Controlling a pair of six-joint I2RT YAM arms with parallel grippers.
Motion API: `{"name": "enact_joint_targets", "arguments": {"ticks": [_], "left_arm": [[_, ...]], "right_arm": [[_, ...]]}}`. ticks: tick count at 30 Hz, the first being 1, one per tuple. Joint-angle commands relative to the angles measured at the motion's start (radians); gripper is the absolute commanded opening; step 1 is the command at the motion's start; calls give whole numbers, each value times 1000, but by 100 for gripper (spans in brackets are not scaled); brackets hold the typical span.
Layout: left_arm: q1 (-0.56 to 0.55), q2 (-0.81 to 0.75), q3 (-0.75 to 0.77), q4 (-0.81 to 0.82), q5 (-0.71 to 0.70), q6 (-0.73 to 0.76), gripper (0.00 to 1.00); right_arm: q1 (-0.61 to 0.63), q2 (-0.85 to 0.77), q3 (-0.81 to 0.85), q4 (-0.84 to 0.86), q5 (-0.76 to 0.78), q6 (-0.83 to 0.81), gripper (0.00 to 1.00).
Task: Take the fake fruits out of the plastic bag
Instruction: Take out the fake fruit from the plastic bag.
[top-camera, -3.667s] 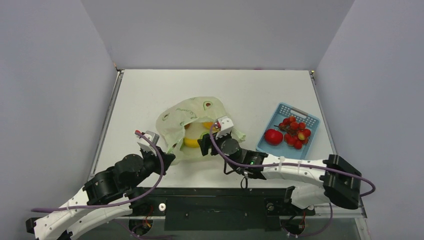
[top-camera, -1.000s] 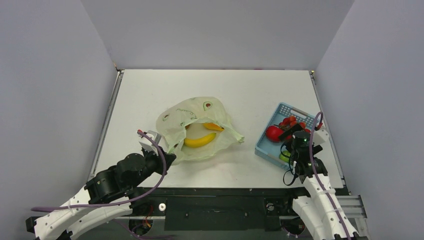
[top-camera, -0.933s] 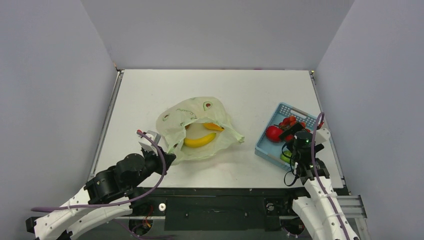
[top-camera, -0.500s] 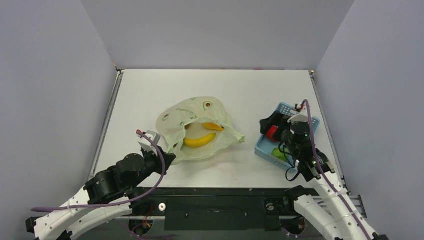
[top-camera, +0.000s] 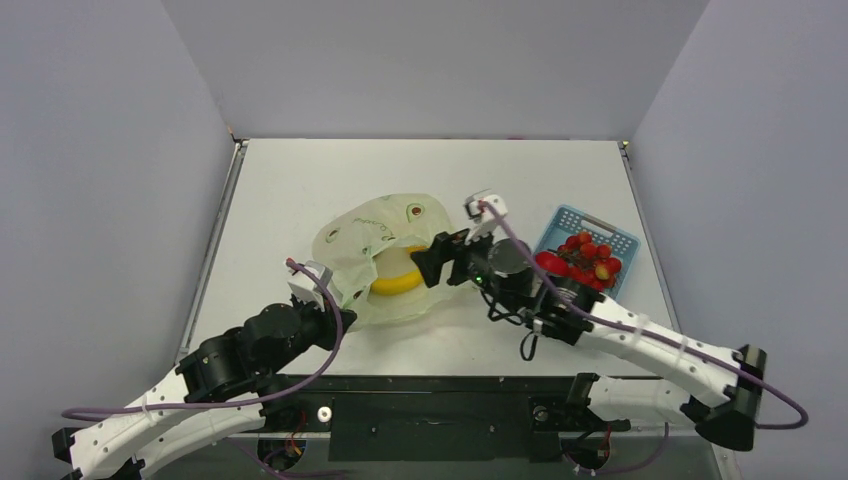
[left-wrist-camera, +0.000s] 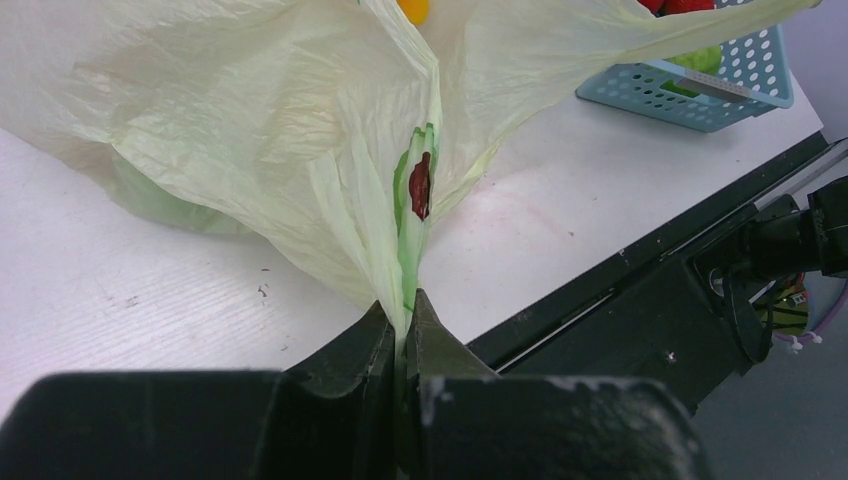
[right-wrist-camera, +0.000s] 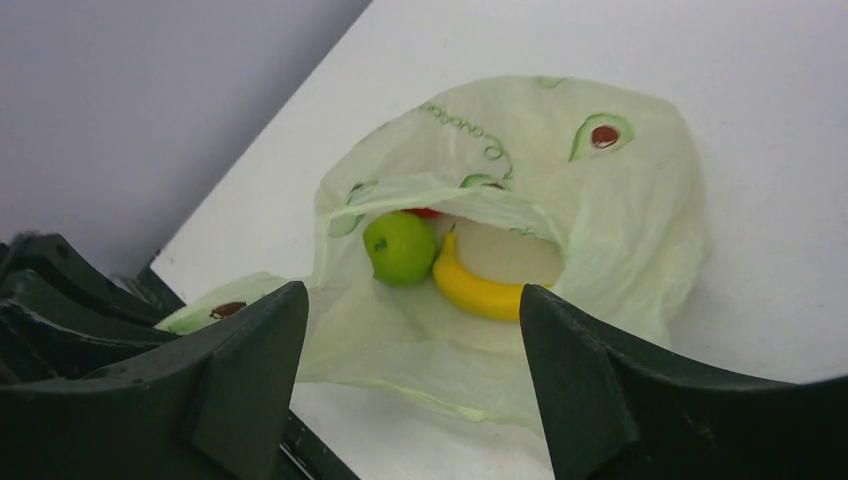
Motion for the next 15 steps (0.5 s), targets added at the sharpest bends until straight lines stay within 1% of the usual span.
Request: {"name": "enact_joint_targets", "arguments": {"ticks": [1, 3, 5, 6, 7, 8, 9, 11, 13, 15], "left_arm": [[-4, -9, 10, 52, 8, 8, 0], [-6, -16, 10, 51, 7, 8, 0], [-7, -23, 10, 51, 5, 7, 0], [-8, -29, 8, 52, 5, 6, 0], [-10, -31, 9, 52, 6, 6, 0], [-10, -35, 9, 52, 4, 4, 0], [-11, -37, 9, 53, 4, 5, 0], [-11, -39, 8, 54, 4, 7, 0], [-11, -43, 7, 55, 5, 7, 0], [-11, -50, 7, 55, 7, 6, 0]], "right_arm": [[87, 178, 30, 110, -64, -72, 72], [115, 244, 28, 150, -129, -136, 72], [128, 306, 27, 162, -172, -216, 72], [128, 339, 20, 182, -173, -230, 72], [129, 351, -10, 204, -166, -263, 72], [128, 366, -32, 266, -163, -282, 72], [128, 376, -92, 348, -164, -337, 73], [128, 408, -159, 439, -152, -423, 75], [122, 460, -160, 446, -109, -462, 76], [101, 512, -145, 451, -80, -467, 76]]}}
